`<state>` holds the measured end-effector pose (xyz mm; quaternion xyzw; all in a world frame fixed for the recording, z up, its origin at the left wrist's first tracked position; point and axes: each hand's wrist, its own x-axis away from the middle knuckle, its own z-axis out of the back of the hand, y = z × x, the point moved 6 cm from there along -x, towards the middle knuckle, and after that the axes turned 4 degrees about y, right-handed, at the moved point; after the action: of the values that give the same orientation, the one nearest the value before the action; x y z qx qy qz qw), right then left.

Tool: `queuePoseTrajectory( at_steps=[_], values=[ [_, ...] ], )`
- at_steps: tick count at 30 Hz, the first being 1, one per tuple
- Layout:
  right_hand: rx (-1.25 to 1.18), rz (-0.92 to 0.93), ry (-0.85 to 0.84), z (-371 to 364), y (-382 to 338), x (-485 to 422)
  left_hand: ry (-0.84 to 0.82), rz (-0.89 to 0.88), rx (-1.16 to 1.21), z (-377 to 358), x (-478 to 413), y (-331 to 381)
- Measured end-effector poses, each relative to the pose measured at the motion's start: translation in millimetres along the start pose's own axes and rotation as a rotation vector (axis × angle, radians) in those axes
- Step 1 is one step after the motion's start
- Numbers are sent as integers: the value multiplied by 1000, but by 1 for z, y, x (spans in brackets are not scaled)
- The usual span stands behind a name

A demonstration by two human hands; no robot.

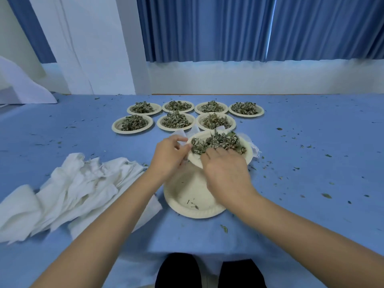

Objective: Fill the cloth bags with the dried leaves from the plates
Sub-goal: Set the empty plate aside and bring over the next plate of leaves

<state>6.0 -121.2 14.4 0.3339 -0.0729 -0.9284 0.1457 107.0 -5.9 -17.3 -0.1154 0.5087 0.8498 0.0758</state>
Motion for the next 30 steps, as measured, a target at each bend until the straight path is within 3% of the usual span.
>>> queuePoseTrajectory(
  at_steps=[7, 19, 23, 25, 30],
  values=[
    [-327, -19, -250, -14, -33, 13, 23, -23, -176, 28, 39, -17],
    [-676, -81, -418, -26, -37, 25, -78, -53, -431, 27, 53, -25],
    [-718, -70, -468, -33, -38, 25, 107, -198, -613, 45, 47, -10],
    [-721, -55, -509, -38, -39, 28, 143, -154, -745, 56, 38, -12],
    [-723, -51, -577, -44, -39, 27, -2, 46, -939, 62, 23, -45]
  ],
)
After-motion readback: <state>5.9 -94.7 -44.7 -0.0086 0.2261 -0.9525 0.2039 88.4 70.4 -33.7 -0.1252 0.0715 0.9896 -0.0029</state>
